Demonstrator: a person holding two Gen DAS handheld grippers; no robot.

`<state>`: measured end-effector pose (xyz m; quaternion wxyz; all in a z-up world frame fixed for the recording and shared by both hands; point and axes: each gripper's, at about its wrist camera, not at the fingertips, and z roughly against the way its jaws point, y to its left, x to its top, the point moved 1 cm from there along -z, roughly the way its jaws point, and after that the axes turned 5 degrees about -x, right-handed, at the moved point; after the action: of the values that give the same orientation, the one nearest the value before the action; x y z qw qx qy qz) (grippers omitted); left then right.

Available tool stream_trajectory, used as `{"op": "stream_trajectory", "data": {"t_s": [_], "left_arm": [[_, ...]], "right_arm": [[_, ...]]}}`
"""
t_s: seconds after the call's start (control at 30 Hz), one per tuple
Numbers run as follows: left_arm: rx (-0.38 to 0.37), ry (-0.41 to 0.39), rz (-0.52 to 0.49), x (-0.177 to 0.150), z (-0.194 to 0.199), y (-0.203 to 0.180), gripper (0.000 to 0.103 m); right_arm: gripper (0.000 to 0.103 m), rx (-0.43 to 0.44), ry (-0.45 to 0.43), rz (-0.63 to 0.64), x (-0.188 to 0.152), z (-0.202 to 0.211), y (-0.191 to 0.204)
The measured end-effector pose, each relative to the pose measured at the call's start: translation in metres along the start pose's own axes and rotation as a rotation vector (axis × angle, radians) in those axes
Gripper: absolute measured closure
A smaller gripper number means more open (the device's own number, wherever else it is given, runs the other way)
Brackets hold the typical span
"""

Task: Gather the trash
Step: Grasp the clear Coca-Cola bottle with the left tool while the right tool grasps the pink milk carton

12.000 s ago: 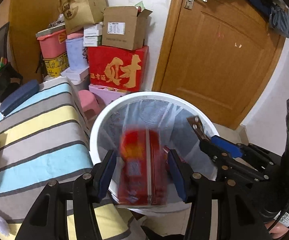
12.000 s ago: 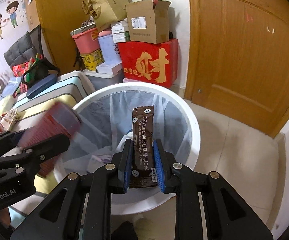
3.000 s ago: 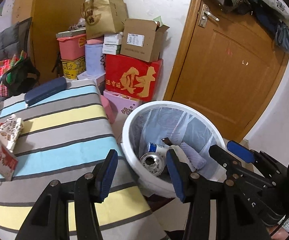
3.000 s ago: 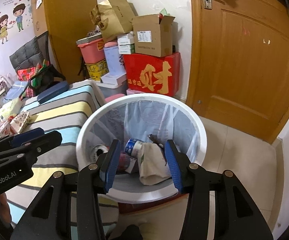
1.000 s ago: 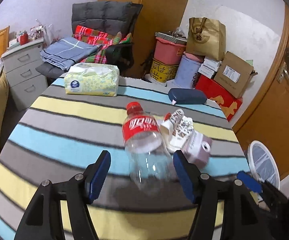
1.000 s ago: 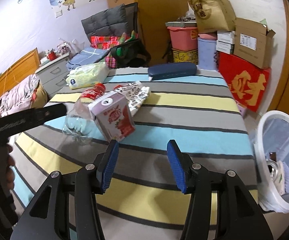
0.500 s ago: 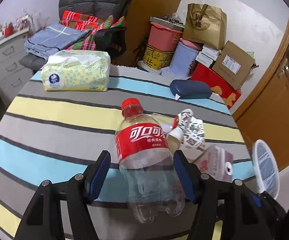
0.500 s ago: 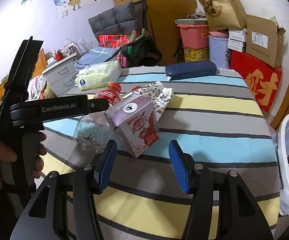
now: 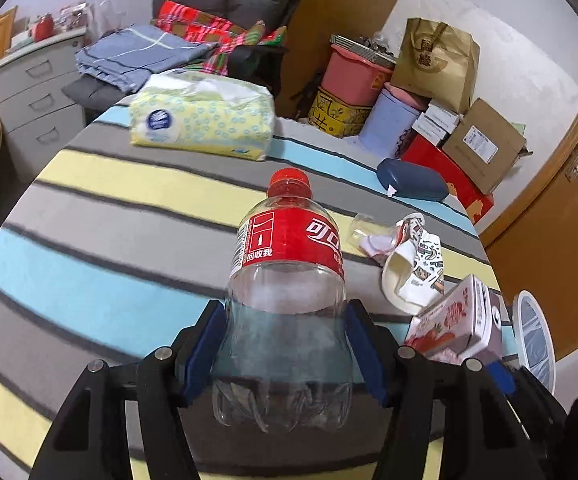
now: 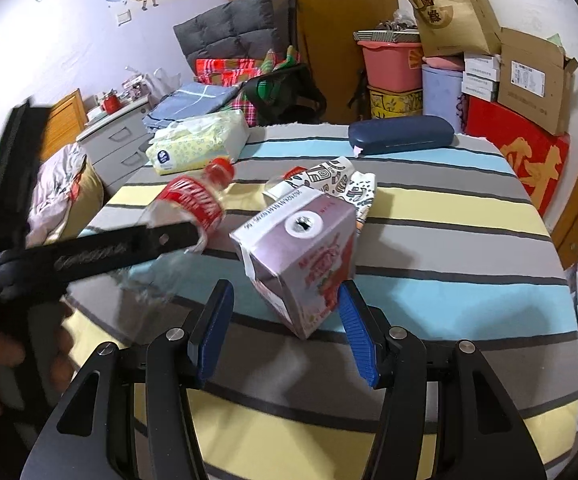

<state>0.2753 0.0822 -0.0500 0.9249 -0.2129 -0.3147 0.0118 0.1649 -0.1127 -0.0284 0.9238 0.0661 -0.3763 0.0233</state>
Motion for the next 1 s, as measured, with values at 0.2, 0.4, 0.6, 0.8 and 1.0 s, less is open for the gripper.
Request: {"op": "stream_trajectory", "data": {"t_s": [0.2,0.4,0.6,0.8,1.0], "left_arm": [[-0.004,-0.010,0.004,-0.015,0.014,0.005,0.041],[-0.015,-0.006,-0.004,-0.022,0.019,0.003,0.041],[-0.008,-0.001,-0.017,-0.022,0.019,-0.001,0.041],[0.029,-0.012,-0.029,-0.015,0.015,-0.004,0.041],[0.034,-0.026,-0.041,-0.007,0.012,-0.005,0.041]], "right_arm": [[0.047,-0.076,-0.036,-0.007,0.002,-0.002,0.008],[0.047,-0.105,-0.046,-0.087,0.004,-0.001,-0.007],[0.047,-0.116,-0.057,-0.149,-0.001,0.005,-0.026],[0.051,-0.126,-0.033,-0.191,-0.001,-0.001,-0.035],[0.063,-0.085,-0.025,-0.195,-0.001,-0.003,-0.038]]}}
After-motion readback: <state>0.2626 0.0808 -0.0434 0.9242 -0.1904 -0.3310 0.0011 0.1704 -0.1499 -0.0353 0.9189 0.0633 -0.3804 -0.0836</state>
